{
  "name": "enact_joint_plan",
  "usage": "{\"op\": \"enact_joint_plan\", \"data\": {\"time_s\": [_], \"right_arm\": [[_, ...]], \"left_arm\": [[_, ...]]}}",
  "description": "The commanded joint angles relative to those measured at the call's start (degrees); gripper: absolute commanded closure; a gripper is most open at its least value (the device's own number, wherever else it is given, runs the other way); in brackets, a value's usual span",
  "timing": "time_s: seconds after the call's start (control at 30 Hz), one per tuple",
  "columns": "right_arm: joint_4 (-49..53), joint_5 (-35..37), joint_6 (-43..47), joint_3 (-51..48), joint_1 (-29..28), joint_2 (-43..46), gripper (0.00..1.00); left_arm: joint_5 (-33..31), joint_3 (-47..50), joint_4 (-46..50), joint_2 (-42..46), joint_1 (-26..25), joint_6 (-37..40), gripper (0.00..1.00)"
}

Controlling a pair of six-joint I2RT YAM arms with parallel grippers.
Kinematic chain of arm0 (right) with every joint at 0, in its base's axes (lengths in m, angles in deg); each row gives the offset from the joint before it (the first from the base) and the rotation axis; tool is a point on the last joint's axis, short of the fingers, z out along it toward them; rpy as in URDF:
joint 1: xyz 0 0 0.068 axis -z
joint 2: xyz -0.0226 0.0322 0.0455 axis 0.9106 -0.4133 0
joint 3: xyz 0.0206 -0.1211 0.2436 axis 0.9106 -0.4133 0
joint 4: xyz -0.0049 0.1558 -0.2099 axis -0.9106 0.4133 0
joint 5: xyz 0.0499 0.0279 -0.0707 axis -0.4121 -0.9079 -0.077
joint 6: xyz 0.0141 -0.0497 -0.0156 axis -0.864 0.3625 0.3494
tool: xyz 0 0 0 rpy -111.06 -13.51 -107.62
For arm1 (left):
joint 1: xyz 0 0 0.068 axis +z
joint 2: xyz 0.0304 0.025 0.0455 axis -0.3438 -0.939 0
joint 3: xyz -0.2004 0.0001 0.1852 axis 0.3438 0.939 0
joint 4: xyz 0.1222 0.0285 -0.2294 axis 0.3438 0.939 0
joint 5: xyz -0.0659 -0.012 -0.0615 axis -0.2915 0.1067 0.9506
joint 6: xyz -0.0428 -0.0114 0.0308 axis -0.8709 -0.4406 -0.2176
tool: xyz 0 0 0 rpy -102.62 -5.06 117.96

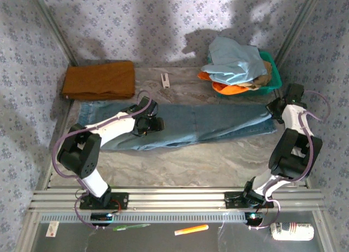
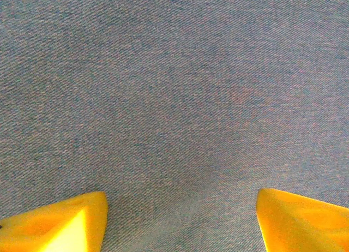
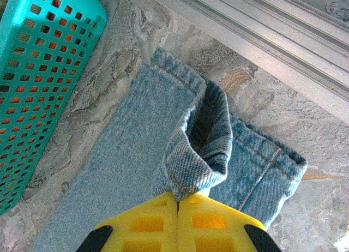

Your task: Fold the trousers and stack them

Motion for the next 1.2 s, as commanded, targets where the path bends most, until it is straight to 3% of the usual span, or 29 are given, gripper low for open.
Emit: {"op": "enact_joint_plan", "data": {"time_s": [0.0,0.23,0.37,0.43,0.53,0.6,0.8,0.93,1.1,1.17], "right_arm": [[2.33,4.74,-4.75,-10.62,7.37,1.26,0.51],[7.62,8.44,-4.71,-9.44,0.59,12.13,0.44],[5.94,7.82,-5.64,-11.96,-7.53,16.47,0.46],[3.25,5.32,-6.28,-13.01,-12.93,15.91,0.53],[0.95,4.14,-7.38,-12.51,-20.42,11.50,0.86],[0.35,4.44,-7.62,-11.21,-23.53,7.38,1.00],[1.73,1.76,-4.48,-6.45,-24.44,-6.31,1.00],[2.39,-0.90,-4.09,-6.38,-21.23,-10.16,0.99],[2.05,-4.07,-3.88,-7.73,-18.58,-10.76,0.82],[1.88,-5.59,-3.31,-8.42,-19.12,-10.55,0.80]], "left_arm": [[2.04,1.96,-1.19,0.09,0.36,-0.26,0.27],[1.66,-0.28,2.93,4.34,0.35,-0.67,0.22],[2.34,-3.44,4.38,4.32,-1.68,-0.91,0.22],[2.82,-5.58,3.61,2.52,-4.15,-1.34,0.24],[4.66,-8.24,0.30,-2.05,-7.64,-2.38,0.35],[5.63,-8.25,-3.44,-4.92,-8.40,-3.29,0.44],[3.43,-5.81,-8.91,-12.48,-6.25,-6.08,0.60],[3.67,1.40,-12.87,-11.66,-2.69,-9.20,0.61],[1.76,10.86,-14.43,-5.95,0.39,-9.59,0.58],[1.23,14.53,-14.76,-3.08,1.80,-9.88,0.56]]}}
